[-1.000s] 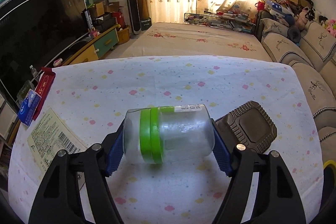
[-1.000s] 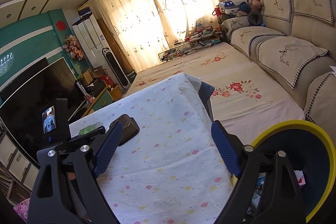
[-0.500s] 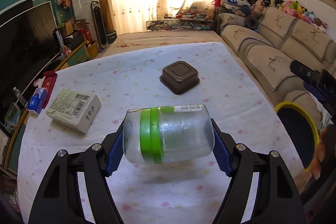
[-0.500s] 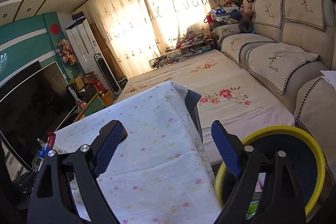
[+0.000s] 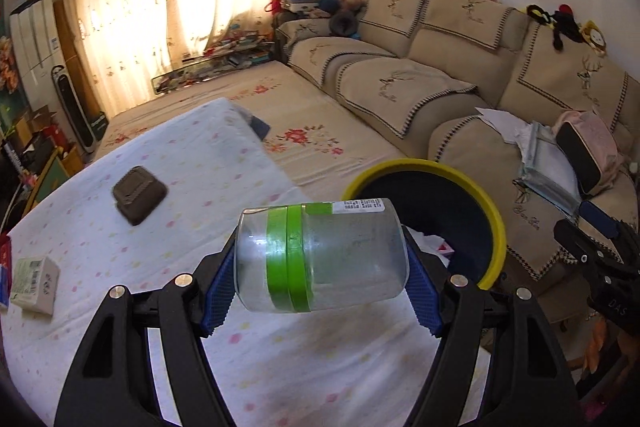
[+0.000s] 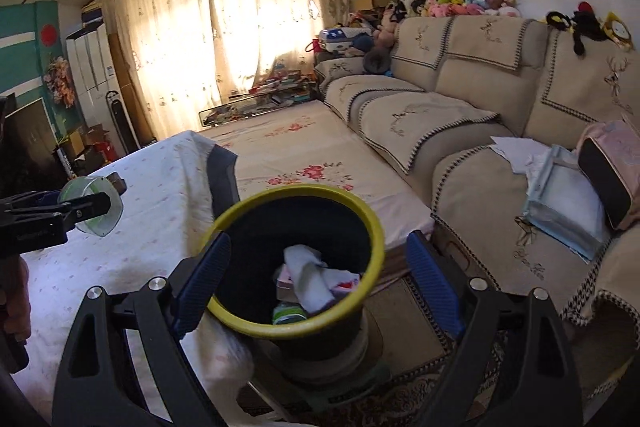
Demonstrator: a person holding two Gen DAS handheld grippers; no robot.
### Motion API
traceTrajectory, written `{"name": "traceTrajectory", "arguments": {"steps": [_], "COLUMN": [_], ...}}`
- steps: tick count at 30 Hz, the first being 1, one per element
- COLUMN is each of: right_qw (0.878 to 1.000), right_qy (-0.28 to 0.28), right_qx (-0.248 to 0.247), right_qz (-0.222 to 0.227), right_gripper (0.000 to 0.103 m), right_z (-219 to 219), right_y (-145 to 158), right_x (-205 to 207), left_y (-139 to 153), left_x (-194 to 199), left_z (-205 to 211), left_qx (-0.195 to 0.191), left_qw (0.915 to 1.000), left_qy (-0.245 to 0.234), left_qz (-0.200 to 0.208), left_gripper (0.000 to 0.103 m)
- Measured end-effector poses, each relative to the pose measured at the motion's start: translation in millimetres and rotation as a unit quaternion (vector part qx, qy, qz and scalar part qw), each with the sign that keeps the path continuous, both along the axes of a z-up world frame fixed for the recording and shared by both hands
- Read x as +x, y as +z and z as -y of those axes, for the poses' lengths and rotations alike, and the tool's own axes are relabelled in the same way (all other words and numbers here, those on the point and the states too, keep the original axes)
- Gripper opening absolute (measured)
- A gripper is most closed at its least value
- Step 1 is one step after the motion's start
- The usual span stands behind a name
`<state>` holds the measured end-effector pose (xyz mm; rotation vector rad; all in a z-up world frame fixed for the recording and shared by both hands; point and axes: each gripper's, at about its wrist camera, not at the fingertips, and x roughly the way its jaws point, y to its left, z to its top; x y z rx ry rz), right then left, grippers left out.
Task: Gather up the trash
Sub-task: 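Carry the jar with the left gripper over the bin and release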
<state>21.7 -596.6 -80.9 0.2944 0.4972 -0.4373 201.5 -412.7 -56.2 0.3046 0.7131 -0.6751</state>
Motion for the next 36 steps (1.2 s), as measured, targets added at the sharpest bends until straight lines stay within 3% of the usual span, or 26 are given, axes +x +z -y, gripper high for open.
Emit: {"name": "traceTrajectory", "arguments": {"steps": [6, 13, 15, 17, 21, 26, 31, 36], "right_qw": [0.998, 0.998, 0.997, 0.997, 0.997, 0.997, 0.997, 0.994], "right_qy": [-0.054, -0.051, -0.050, -0.052, -0.050, -0.023, 0.020, 0.081], "right_qx": [0.044, 0.047, 0.051, 0.053, 0.058, 0.064, 0.063, 0.064], "right_qz": [0.010, 0.005, 0.003, -0.001, -0.009, -0.025, -0.039, -0.046], "right_gripper": [0.085, 0.085, 0.085, 0.085, 0.085, 0.086, 0.086, 0.088], "right_z": [38.8, 49.1, 50.0, 46.7, 45.1, 34.9, 10.0, -27.0], "right_y": [-18.4, -21.1, -22.0, -22.0, -26.5, -33.2, -32.7, -22.6], "right_x": [-43.0, -43.4, -41.2, -37.3, -31.8, -15.3, 9.2, 44.6], "left_y": [-25.9, -55.1, -55.6, -50.7, -31.8, -0.9, 19.2, 16.8], "left_x": [6.3, 41.1, 45.8, 49.6, 55.0, 53.8, 50.6, 54.0], "left_z": [73.0, 119.7, 122.1, 113.6, 77.6, -10.8, -115.0, -211.1], "left_qx": [0.030, 0.064, 0.061, 0.044, 0.007, -0.070, -0.116, -0.098], "left_qw": [0.9974, 0.9936, 0.9943, 0.9955, 0.9982, 0.9964, 0.9838, 0.9657], "left_qy": [-0.039, -0.044, -0.036, -0.030, -0.009, 0.046, 0.124, 0.214], "left_qz": [-0.052, -0.082, -0.080, -0.079, -0.059, -0.011, 0.058, 0.109], "left_gripper": [0.072, 0.073, 0.083, 0.087, 0.091, 0.097, 0.098, 0.098]}}
